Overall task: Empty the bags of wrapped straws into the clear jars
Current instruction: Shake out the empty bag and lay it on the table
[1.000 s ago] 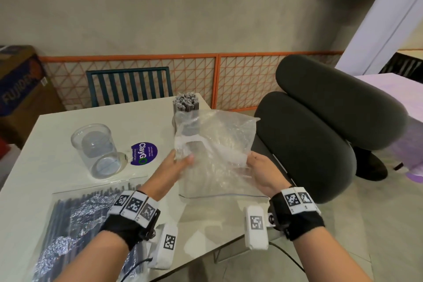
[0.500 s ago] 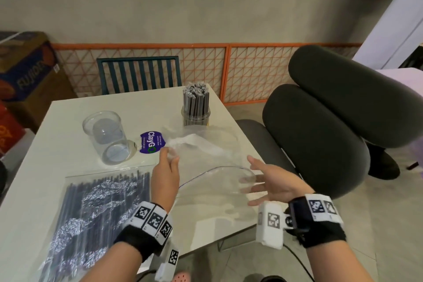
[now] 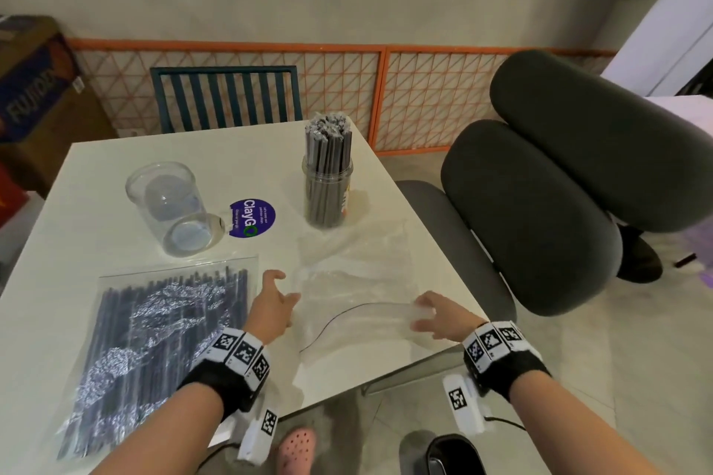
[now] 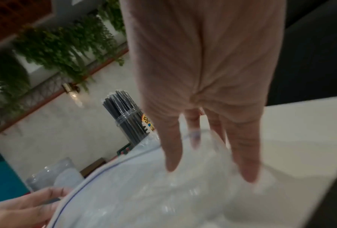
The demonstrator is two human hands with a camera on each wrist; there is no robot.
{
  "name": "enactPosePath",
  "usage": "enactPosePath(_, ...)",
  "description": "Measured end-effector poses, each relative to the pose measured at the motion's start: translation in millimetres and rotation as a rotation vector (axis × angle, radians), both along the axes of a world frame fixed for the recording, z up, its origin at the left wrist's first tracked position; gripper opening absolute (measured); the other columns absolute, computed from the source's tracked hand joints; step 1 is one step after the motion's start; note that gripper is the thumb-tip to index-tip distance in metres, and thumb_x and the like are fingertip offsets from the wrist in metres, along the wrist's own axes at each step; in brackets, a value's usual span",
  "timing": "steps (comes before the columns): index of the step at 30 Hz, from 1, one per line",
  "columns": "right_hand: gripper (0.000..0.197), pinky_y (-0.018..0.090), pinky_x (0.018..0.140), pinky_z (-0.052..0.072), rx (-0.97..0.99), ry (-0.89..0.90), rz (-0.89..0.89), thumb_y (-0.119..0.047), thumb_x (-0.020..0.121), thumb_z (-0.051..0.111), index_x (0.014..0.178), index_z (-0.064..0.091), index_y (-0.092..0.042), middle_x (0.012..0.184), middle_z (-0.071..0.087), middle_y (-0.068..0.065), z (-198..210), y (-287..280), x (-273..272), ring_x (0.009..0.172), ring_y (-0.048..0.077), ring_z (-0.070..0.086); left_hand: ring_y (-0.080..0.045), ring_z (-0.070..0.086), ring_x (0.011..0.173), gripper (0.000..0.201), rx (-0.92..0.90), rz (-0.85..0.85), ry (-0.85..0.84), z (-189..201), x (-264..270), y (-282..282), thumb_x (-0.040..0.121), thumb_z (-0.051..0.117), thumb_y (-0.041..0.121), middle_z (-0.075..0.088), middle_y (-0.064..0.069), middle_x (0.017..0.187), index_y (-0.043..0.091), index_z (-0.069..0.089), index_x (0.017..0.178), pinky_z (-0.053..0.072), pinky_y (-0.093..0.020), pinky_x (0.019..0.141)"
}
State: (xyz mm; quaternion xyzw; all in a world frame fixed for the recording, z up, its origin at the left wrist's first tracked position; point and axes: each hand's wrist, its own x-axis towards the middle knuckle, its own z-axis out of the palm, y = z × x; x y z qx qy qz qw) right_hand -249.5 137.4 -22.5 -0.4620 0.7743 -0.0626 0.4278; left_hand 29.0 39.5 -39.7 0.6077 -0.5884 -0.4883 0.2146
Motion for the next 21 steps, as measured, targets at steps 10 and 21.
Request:
enactPosePath(10,0.055,0.039,0.098,0.042,-0.379,0.407,0.197,-0.025,0.087,0.064,0.136,0.043,-0.013,0.142,0.039,0.014,33,-61,26,0.126,0.032,0.045,-0.029,0.01,0.144,0.076,-0.408,-0.651,-0.59,22,-40,-46,0.083,0.064,0.036,0.017,-0.003,0.153,0.023,0.025,0.147,0.018,-0.053,0.111)
enactPosePath(21,0.137,0.078,0.101,-0.003,0.165,0.465,0.568,-0.057,0.052,0.083,0.14,-0.022,-0.05,0.151,-0.038,-0.011,-50,-75,17,0.139,0.039,-0.029,-0.031,-0.034,0.137,0.134,-0.11,-0.905,-0.849,-53,-54,-35,0.049,0.069,0.075,-0.042,-0.004,0.147,0.041,-0.021,0.142,-0.01,-0.075,0.099)
